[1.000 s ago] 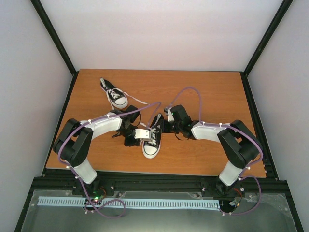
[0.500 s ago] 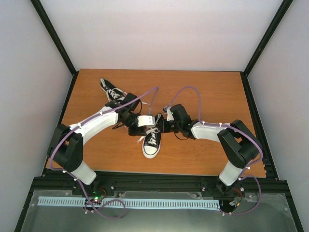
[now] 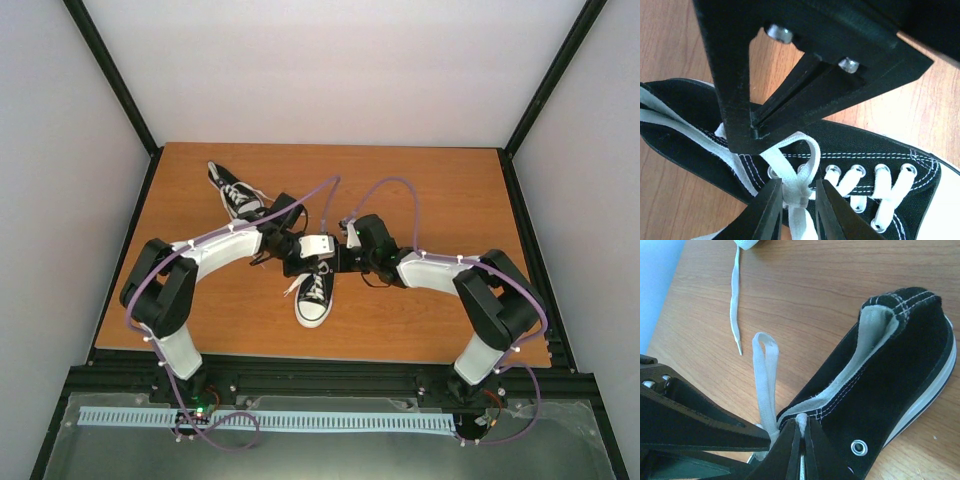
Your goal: Tie the shoes
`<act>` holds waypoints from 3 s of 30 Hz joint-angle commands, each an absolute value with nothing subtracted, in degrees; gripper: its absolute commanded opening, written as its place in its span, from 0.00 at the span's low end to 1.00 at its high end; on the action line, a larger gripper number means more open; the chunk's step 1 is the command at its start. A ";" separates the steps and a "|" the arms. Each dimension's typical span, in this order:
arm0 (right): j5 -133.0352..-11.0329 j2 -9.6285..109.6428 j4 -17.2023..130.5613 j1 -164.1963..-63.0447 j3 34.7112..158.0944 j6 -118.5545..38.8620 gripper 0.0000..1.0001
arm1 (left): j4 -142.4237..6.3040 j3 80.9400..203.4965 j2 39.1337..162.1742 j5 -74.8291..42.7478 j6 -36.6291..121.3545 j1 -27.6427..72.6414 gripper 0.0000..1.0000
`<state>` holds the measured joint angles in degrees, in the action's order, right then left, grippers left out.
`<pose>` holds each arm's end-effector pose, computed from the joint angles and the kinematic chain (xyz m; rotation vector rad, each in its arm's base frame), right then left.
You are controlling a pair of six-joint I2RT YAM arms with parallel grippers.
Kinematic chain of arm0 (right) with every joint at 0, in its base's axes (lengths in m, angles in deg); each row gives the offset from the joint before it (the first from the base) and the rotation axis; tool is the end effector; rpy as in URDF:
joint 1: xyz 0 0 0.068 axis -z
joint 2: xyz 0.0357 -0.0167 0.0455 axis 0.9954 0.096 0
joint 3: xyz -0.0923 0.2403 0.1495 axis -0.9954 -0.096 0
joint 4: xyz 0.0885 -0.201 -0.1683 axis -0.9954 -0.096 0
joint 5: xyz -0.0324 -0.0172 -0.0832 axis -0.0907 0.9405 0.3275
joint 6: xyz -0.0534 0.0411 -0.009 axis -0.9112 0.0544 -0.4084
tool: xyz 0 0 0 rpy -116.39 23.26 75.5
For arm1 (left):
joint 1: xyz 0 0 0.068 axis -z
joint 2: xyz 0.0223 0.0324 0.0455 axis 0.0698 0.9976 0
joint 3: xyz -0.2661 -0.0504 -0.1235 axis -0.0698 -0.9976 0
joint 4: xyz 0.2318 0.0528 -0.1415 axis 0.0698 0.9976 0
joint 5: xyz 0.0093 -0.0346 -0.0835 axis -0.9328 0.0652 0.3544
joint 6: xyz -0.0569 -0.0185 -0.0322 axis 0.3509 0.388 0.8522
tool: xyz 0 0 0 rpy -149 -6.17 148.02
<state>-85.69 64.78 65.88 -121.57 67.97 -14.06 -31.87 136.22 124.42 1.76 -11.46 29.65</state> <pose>0.2775 0.2345 0.1648 -0.3079 2.4218 1.0225 0.2912 -0.2226 0.1941 1.7312 2.0175 -0.5727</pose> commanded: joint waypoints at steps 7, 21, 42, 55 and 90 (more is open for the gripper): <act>-82.16 58.66 65.53 -121.86 68.35 -14.53 0.03 | -32.84 137.25 127.65 1.57 -12.51 30.45 0.09; -81.98 54.52 63.24 -120.27 67.76 -15.25 0.03 | -29.32 135.55 128.50 1.42 -15.31 30.45 0.01; -82.78 52.75 62.87 -117.54 65.93 -14.69 0.03 | -26.12 133.94 129.07 1.64 -16.23 27.48 0.05; -85.54 55.56 61.54 -117.54 65.63 -15.09 0.19 | -25.96 138.80 127.58 7.63 -13.23 27.38 0.24; -79.08 52.77 52.24 -117.54 68.98 -23.34 0.47 | -38.86 133.35 130.66 -2.30 -31.10 24.17 0.34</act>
<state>-79.59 54.35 52.65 -117.88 68.10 -22.19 -36.64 132.88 129.73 -3.59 -28.04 23.14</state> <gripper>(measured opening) 0.471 0.324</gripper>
